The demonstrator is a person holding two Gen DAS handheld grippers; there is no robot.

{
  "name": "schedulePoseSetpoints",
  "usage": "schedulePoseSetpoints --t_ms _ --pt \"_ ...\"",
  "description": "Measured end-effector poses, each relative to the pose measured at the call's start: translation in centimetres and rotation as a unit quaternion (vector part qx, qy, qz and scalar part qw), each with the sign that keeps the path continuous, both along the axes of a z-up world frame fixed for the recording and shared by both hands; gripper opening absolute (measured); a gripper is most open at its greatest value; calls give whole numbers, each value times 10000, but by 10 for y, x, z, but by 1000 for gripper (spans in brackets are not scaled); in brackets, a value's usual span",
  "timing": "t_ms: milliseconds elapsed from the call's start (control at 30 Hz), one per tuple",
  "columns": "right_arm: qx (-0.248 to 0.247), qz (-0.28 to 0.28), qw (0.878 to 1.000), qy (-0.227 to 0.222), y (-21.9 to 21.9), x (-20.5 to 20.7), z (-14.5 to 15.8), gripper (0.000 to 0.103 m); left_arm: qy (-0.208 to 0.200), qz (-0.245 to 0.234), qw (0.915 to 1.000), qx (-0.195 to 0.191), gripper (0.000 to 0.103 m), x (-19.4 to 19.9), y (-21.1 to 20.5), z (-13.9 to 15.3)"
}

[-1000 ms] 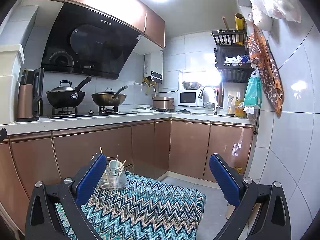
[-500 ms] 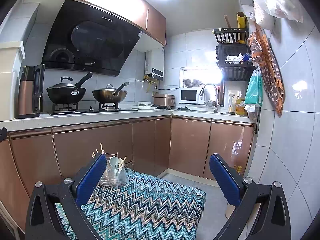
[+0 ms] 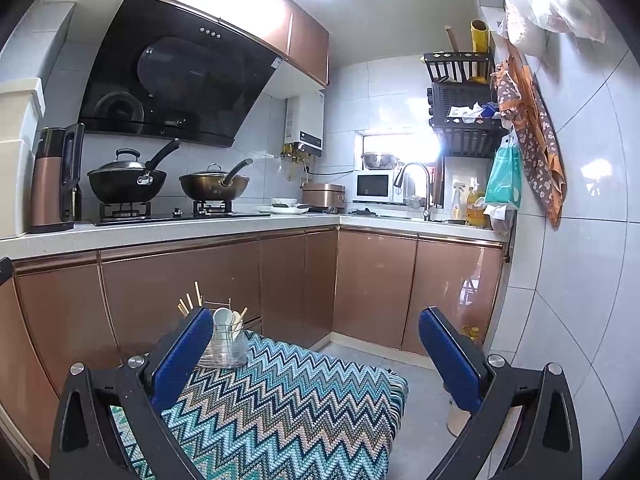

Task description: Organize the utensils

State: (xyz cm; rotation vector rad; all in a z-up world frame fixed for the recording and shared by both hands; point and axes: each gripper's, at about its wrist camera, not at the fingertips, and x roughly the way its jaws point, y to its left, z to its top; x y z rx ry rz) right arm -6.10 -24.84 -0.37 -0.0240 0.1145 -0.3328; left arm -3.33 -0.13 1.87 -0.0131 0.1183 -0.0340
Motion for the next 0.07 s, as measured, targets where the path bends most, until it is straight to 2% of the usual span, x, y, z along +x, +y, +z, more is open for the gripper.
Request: schedulePoseSetpoints --t_ms 67 --pt "15 -8 10000 8 -1 1 0 103 25 -27 10000 -1 71 1 0 -1"
